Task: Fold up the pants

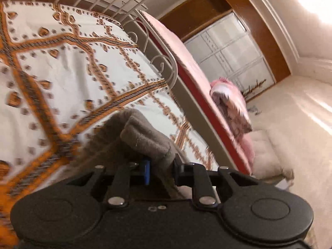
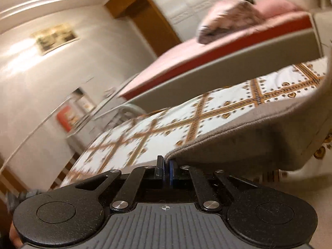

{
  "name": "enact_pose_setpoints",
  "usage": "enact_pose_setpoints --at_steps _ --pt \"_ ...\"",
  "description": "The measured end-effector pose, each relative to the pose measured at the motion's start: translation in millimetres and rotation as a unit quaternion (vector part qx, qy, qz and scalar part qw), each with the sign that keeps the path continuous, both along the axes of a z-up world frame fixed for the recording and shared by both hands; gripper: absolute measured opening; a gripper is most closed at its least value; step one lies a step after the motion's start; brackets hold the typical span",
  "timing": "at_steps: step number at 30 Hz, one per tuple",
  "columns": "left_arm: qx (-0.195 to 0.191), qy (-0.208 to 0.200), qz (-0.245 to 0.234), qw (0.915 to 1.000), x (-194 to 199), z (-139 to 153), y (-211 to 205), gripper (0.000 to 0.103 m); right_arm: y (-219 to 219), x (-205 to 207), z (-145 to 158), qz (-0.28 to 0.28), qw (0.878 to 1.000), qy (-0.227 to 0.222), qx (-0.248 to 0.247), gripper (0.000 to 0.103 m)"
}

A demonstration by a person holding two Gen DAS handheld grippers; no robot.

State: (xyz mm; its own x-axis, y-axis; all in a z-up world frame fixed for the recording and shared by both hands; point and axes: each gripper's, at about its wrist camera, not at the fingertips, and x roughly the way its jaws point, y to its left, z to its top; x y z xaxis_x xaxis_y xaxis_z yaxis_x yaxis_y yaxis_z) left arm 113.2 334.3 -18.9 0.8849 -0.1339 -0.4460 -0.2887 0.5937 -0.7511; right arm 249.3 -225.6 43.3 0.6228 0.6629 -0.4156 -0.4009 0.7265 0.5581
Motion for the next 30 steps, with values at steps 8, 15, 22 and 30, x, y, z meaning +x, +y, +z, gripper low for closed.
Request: enact_pose_setpoints --at_steps 8,15,22,30 --pt "0.024 0.091 -0.018 0.9954 -20 -50 -1 0.01 19 -45 -103 0.014 0.992 0.115 -0.055 0.005" --pt "0.059 0.071 -0.037 0.9951 -24 -24 -11 0.01 12 -57 -70 0.005 0.998 0.057 -0.039 0.005" --pt "0.068 0.1 -0.044 0.9917 -24 -39 -15 0.011 14 -57 -89 0.005 0.991 0.104 -0.086 0.005" --pt "0.11 0.12 -0.02 0.9865 -35 -3 -26 0.025 -19 -65 -49 -0.011 0.996 0.067 -0.062 0.032"
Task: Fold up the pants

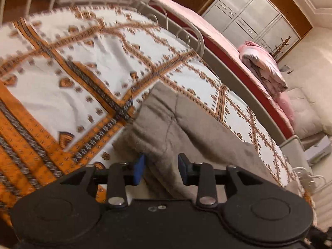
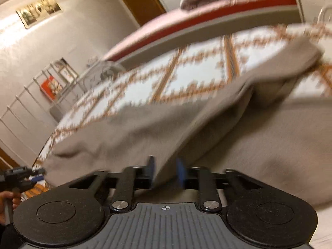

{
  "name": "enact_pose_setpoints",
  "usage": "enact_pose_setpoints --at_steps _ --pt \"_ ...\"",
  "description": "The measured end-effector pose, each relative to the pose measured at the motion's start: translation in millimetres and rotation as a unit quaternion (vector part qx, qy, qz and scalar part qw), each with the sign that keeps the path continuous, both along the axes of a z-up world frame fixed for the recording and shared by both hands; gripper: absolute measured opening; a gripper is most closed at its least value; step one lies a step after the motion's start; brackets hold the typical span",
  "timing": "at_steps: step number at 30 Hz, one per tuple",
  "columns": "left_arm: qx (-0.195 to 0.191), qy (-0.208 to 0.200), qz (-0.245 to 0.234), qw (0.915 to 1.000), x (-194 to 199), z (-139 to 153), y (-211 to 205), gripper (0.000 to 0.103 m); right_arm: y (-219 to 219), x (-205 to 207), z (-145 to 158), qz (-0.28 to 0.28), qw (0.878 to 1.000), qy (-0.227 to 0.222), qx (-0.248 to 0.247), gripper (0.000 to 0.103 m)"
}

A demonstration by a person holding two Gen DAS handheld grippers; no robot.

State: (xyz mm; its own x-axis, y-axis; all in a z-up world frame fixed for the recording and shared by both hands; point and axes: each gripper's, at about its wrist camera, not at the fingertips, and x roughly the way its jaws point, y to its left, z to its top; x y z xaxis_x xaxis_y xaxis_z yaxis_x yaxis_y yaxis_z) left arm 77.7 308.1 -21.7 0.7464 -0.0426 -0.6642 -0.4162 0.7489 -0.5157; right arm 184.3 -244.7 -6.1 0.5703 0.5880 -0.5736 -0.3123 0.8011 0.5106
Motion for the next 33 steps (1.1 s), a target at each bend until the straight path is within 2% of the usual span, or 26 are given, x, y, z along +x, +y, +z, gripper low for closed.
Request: enact_pose_setpoints --at_steps 4,6,11,12,17,24,31,33 --pt "0.035 -0.027 -0.024 0.9987 9 25 -24 0.025 -44 5 22 -0.041 0.999 -0.021 0.001 0.034" --pt "0.048 -0.026 -0.041 0.9976 28 25 -43 0.032 -67 15 22 -0.076 0.997 -0.013 0.014 0.034" --pt "0.087 0.042 -0.071 0.9929 68 -15 -80 0.032 -105 49 -2 -0.146 0.984 0.038 0.094 0.034" --pt "0.087 0.061 -0.081 0.9911 73 -24 -83 0.032 -109 55 -7 -0.152 0.981 0.046 0.107 0.034" --pt "0.075 0.051 -0.079 0.9928 73 -28 -77 0.033 -122 97 -20 -0.183 0.971 0.066 0.139 0.034" --pt "0.018 0.032 -0.063 0.9973 69 -31 -62 0.032 -152 129 -45 -0.22 0.958 0.103 0.155 0.034" --pt "0.042 0.039 -0.062 0.9964 77 -29 -72 0.032 -161 150 -60 -0.23 0.951 0.115 0.169 0.034" --pt "0.042 0.038 -0.062 0.9965 77 -29 -72 0.032 -159 149 -57 -0.232 0.955 0.103 0.153 0.004"
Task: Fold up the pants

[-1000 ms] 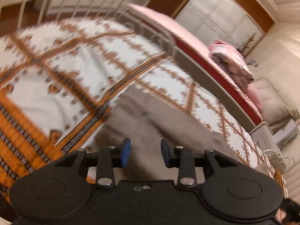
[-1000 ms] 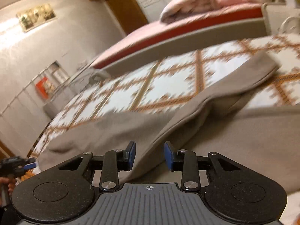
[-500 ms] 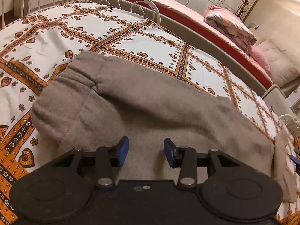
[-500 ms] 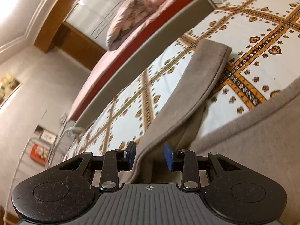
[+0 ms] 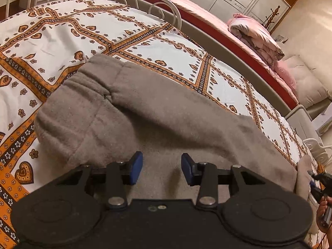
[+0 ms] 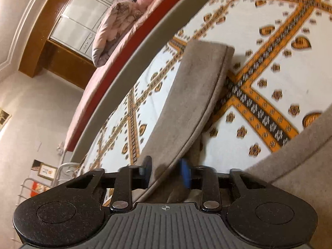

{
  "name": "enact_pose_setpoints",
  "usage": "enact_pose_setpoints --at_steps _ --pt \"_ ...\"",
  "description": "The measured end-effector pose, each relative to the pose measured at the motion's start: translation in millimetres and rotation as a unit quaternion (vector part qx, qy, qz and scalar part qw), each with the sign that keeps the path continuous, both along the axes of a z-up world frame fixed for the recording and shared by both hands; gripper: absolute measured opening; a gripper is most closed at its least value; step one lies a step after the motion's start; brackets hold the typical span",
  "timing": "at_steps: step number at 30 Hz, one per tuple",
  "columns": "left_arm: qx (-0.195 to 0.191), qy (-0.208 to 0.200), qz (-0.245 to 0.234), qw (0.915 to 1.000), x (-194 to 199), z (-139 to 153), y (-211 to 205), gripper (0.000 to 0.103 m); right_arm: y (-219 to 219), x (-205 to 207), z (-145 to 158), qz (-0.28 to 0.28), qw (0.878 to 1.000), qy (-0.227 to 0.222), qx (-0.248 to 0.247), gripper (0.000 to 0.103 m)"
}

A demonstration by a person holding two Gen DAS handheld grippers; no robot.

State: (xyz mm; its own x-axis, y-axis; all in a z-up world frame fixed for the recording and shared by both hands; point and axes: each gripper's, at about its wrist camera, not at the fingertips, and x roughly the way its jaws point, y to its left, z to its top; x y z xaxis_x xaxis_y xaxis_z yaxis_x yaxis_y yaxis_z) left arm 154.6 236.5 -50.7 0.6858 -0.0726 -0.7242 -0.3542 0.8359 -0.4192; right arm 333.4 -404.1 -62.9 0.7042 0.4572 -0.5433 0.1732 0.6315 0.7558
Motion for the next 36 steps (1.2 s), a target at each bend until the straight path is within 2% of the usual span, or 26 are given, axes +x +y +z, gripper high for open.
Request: enact_pose_setpoints --at_steps 2,6,9,11,12,14,15,17,18,19,20,22,26,28,33,34,35,36 --pt "0.0 0.0 0.0 1.0 0 0 0 0.032 3 -4 15 0.003 0.999 -0.02 -0.028 0.004" --pt "-0.002 -0.003 -0.004 1.0 -2 0 0 0.032 -10 -47 82 0.012 0.99 -0.118 -0.072 0.004" --pt "-0.01 -0.008 -0.011 0.9999 -5 0 5 0.032 -28 -95 110 0.03 0.983 -0.127 -0.13 0.004" --pt "-0.015 -0.01 -0.017 0.9997 -6 0 7 0.032 -42 -125 98 0.034 0.983 -0.088 -0.157 0.004" --pt "-0.017 -0.011 -0.019 0.9996 -6 0 8 0.032 -48 -136 82 0.036 0.985 -0.047 -0.165 0.004" --pt "-0.017 -0.011 -0.021 0.9996 -6 -1 8 0.032 -61 -142 43 0.048 0.989 0.048 -0.135 0.004" --pt "-0.018 -0.011 -0.02 0.9996 -6 -1 8 0.032 -67 -143 30 0.048 0.989 0.072 -0.12 0.004" --pt "-0.019 -0.011 -0.016 0.9996 -5 -1 7 0.032 -81 -149 28 0.018 0.993 0.062 -0.099 0.004" --pt "-0.018 -0.011 -0.014 0.9997 -5 -1 7 0.032 -91 -153 28 0.0 0.996 0.054 -0.071 0.004" --pt "-0.017 -0.011 -0.013 0.9997 -5 -1 7 0.032 -101 -158 26 -0.019 0.998 0.05 -0.039 0.011" --pt "-0.016 -0.011 -0.013 0.9997 -5 -1 6 0.032 -109 -162 24 -0.041 0.997 0.056 -0.023 0.026" --pt "-0.017 -0.011 -0.013 0.9997 -5 -1 7 0.032 -123 -169 19 -0.077 0.995 0.061 -0.003 0.039" --pt "-0.016 -0.011 -0.013 0.9997 -5 -2 8 0.032 -141 -171 9 -0.115 0.991 0.062 0.035 0.039" --pt "-0.011 -0.009 -0.012 0.9998 -5 -2 6 0.032 -146 -164 -1 -0.128 0.988 0.077 0.047 0.039" --pt "-0.008 -0.009 -0.012 0.9999 -5 -2 5 0.032 -161 -150 -17 -0.162 0.981 0.078 0.078 0.039" --pt "-0.008 -0.01 -0.014 0.9998 -4 -1 5 0.032 -162 -146 -14 -0.158 0.981 0.077 0.076 0.031" --pt "-0.007 -0.01 -0.015 0.9998 -4 -1 5 0.032 -158 -143 -7 -0.148 0.985 0.073 0.056 0.005" --pt "-0.007 -0.011 -0.016 0.9998 -5 -1 5 0.032 -157 -141 2 -0.139 0.988 0.062 0.039 0.005"
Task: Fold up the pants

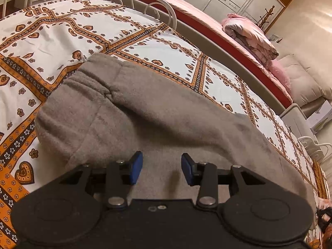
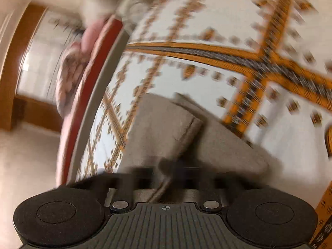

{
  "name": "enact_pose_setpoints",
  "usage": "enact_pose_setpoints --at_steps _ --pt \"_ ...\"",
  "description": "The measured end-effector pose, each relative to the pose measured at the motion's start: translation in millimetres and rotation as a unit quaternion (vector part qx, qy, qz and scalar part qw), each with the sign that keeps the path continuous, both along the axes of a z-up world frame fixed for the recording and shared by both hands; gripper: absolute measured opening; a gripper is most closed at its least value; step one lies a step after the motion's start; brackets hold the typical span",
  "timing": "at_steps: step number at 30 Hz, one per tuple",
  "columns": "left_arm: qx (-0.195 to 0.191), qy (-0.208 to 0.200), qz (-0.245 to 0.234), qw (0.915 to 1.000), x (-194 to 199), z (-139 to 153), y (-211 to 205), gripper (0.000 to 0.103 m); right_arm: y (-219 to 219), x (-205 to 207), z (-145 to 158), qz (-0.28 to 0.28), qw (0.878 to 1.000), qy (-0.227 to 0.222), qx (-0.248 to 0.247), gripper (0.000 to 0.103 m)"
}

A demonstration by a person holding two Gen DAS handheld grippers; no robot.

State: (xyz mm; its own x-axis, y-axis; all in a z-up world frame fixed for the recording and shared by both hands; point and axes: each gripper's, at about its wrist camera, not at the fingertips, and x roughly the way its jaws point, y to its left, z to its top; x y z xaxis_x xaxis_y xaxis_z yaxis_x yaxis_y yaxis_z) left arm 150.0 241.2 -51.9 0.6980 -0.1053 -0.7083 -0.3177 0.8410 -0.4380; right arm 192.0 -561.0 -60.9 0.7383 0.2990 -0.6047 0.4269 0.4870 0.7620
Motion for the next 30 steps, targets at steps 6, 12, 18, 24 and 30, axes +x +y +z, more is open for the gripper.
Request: enact_pose_setpoints --at_steps 6,12,18,24,30 --pt "-0.001 -0.002 -0.007 1.0 -2 0 1 0.032 5 -50 63 0.009 0.991 -0.101 -0.086 0.005" --pt "-0.004 0.0 0.001 1.0 -1 0 1 0.032 -10 -49 13 0.019 0.997 0.042 -0.063 0.005" --pt "-0.003 0.0 0.0 1.0 -1 0 1 0.032 -6 -52 24 0.018 0.997 0.012 -0.077 0.005" --pt "0.0 0.001 -0.002 1.0 -1 2 0 0.033 -12 -47 12 0.032 0.996 0.044 -0.07 0.005" --pt "0.021 -0.008 -0.003 0.9997 -11 12 2 0.036 -20 -71 19 0.012 0.998 0.035 -0.056 0.017"
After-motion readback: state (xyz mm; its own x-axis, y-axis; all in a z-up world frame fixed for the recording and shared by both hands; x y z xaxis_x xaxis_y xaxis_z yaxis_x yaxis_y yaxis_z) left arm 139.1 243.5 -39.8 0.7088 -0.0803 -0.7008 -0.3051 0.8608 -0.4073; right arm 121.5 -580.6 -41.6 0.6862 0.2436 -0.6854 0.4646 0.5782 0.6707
